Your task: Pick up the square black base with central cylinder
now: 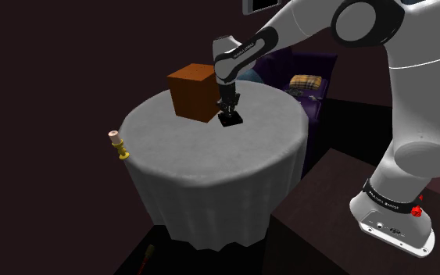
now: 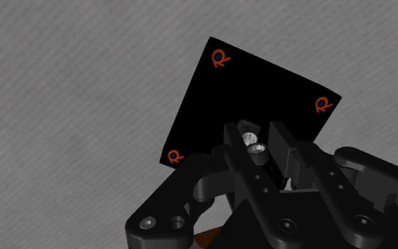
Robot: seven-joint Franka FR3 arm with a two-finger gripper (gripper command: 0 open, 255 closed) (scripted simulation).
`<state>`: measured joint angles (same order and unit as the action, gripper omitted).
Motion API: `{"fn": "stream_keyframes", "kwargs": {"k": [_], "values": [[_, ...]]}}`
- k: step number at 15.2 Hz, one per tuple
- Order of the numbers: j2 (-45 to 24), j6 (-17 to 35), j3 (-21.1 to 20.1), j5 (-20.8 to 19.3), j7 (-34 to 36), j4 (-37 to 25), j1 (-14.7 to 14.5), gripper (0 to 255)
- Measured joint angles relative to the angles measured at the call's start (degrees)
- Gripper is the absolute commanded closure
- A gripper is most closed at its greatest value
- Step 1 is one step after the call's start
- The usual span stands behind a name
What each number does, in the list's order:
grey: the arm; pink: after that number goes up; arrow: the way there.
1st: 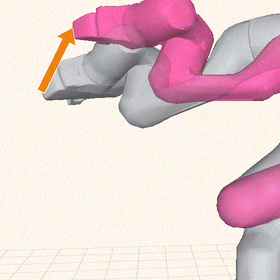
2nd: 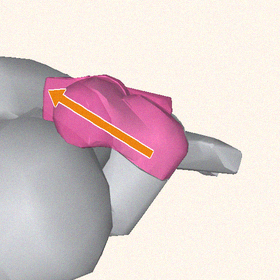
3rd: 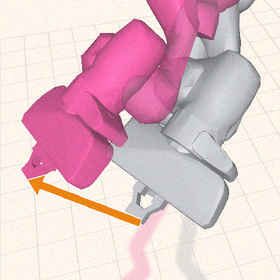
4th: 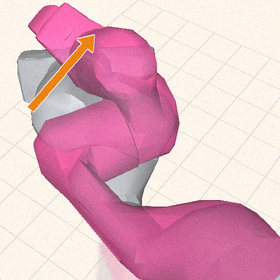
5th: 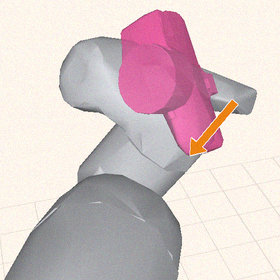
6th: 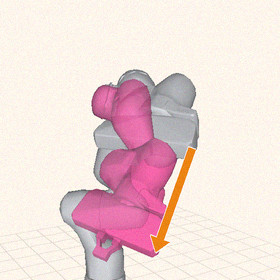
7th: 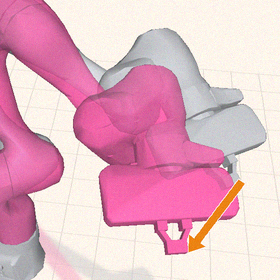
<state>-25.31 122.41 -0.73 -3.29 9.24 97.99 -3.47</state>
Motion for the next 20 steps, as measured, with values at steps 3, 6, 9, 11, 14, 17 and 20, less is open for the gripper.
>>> {"fn": "stream_keyframes", "kwargs": {"k": [3, 6, 9, 11, 14, 17, 20], "values": [[0.0, 0.0, 0.0, 0.0, 0.0, 0.0, 0.0, 255], [0.4, -0.8, 0.0, 0.0, 0.0, -0.3, 0.0, 255], [1.4, -2.5, 0.0, 0.1, -0.1, -1.1, 0.0, 255], [1.8, -3.7, 0.0, 0.1, -0.2, -1.9, 0.0, 255], [2.8, -5.7, 0.0, 0.2, -0.4, -2.8, 0.1, 255], [3.4, -7.8, -0.1, 0.2, -0.4, -4.3, 0.0, 255], [4.2, -9.5, -0.1, 0.3, -0.5, -5.3, 0.0, 255]]}}
